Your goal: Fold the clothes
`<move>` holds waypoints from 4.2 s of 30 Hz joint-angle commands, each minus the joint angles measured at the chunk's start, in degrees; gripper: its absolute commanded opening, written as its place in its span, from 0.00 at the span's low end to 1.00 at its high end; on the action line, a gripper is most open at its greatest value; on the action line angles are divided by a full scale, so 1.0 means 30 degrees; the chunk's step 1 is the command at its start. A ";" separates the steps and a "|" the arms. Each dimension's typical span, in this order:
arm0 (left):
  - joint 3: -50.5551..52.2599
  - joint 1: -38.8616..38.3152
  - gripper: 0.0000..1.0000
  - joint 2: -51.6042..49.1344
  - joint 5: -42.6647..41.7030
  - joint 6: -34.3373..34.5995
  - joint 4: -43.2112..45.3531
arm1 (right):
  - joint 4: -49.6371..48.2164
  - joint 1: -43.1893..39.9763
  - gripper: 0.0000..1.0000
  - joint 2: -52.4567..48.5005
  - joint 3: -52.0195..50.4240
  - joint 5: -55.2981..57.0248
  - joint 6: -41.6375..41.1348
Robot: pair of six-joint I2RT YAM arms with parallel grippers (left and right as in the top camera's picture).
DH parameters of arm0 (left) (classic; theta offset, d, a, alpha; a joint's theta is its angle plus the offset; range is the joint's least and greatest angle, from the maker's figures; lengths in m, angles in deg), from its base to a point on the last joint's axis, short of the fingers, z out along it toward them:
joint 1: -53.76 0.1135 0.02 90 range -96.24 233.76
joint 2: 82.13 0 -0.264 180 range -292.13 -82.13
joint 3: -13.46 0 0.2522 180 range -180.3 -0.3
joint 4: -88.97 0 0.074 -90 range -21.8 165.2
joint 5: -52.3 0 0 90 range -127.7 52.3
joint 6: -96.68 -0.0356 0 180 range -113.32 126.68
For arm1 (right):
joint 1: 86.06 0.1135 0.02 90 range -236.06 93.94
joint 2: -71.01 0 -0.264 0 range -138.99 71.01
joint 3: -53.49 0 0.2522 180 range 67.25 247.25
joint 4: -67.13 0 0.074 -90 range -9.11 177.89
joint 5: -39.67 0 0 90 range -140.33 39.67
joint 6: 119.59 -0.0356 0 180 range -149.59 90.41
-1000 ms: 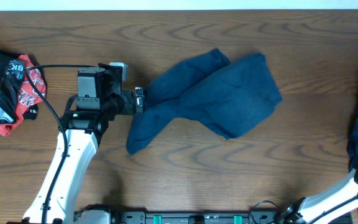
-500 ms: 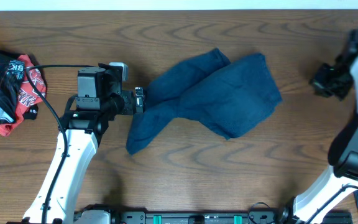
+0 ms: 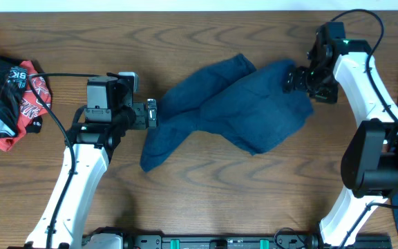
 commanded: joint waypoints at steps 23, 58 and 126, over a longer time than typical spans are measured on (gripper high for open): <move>-0.0175 0.0087 0.98 -0.4386 -0.4182 0.2069 0.0838 | -0.4685 0.0335 0.98 -0.1501 -0.0102 -0.3548 0.6484; -0.0175 0.0087 0.98 -0.4430 -0.4167 0.2047 0.2164 | -1.0171 0.3657 0.01 -0.1559 -0.0051 -0.6193 0.4124; -0.0175 0.0080 0.98 -0.4430 -0.4175 0.2062 0.2244 | -0.1304 0.2645 0.01 1.0499 0.5646 0.2492 0.5836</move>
